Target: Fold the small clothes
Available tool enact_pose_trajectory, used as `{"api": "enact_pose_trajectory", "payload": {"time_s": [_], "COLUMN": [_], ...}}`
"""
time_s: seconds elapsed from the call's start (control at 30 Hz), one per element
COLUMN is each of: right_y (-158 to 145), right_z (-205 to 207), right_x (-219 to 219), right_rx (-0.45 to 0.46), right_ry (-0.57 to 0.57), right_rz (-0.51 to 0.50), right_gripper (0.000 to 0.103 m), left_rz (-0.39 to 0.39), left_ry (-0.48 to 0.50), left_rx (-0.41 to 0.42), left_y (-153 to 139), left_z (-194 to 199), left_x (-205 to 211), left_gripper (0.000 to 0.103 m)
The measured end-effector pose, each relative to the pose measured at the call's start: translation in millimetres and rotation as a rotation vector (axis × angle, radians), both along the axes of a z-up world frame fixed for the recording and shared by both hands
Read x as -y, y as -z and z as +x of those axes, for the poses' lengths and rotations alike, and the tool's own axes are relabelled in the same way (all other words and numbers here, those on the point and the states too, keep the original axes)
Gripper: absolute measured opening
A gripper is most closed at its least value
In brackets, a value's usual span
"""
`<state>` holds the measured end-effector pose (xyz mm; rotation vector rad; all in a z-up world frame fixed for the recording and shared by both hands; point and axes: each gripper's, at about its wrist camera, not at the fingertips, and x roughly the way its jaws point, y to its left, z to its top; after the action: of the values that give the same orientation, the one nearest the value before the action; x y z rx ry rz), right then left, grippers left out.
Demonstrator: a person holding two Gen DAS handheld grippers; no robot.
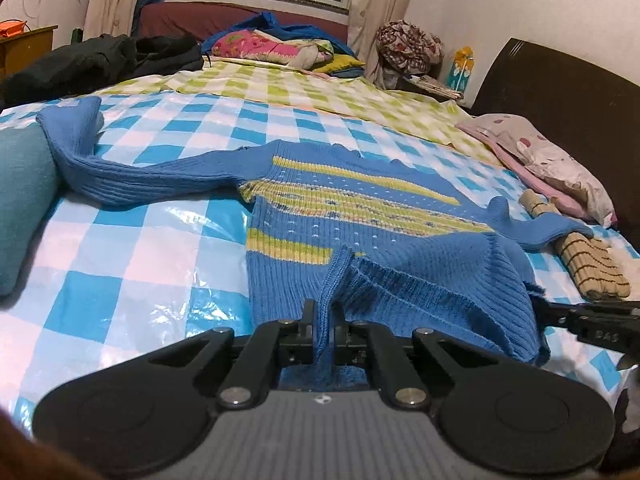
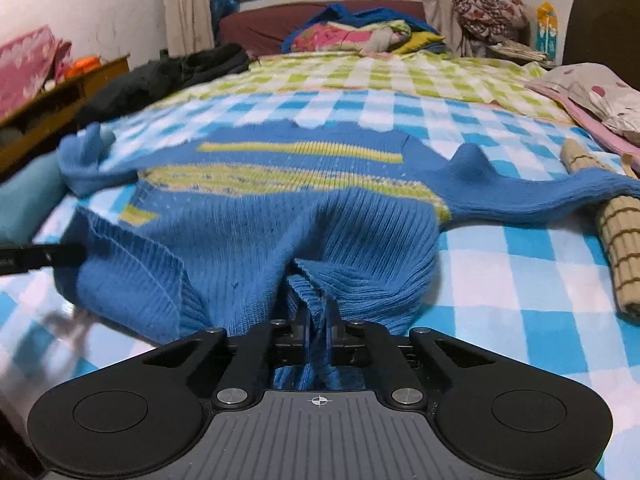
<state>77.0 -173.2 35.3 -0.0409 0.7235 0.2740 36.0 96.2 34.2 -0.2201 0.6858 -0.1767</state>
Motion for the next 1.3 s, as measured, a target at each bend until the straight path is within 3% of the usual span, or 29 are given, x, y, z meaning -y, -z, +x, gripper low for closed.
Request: {"api": "enact_pose_trajectory", "payload": {"time_s": [0.2, 0.4, 0.57, 0.7, 0.77, 0.8, 0.9, 1.3], "right_y": [-19, -31, -27, -19, -14, -12, -7, -15], "right_z": [-33, -71, -89, -101, -103, -105, -109, -92], "right_x": [15, 42, 59, 58, 58, 60, 67, 43], "right_rx": [0.008, -0.002, -0.058, -0.113, -0.132, -0.142, -0.167, -0.055], "right_ry": [0.002, 0.107, 0.183, 0.18, 0.19, 0.197, 0.227, 0.134], "right_rz": [0.036, 0.086, 0.113, 0.1, 0.08, 0.07, 0.07, 0.073], "right_gripper": [0.005, 0.005, 0.005, 0.005, 0.007, 0.013, 0.014, 0.014], "left_rz": [-0.022, -0.03, -0.027, -0.021, -0.006, 0.003, 0.011, 0.137], "left_ry": [-0.025, -0.085, -0.092, -0.08, -0.073, -0.07, -0.066, -0.112], "left_rx": [0.005, -0.019, -0.045, -0.058, -0.061, -0.058, -0.057, -0.05], "left_y": [-5, 0, 5, 6, 4, 3, 0, -14], "left_z": [-26, -57, -74, -82, -82, -83, -82, -71], "left_x": [-4, -13, -14, -10, -7, -5, -1, 7], "left_gripper": [0.012, 0.012, 0.012, 0.012, 0.012, 0.012, 0.012, 0.013]}}
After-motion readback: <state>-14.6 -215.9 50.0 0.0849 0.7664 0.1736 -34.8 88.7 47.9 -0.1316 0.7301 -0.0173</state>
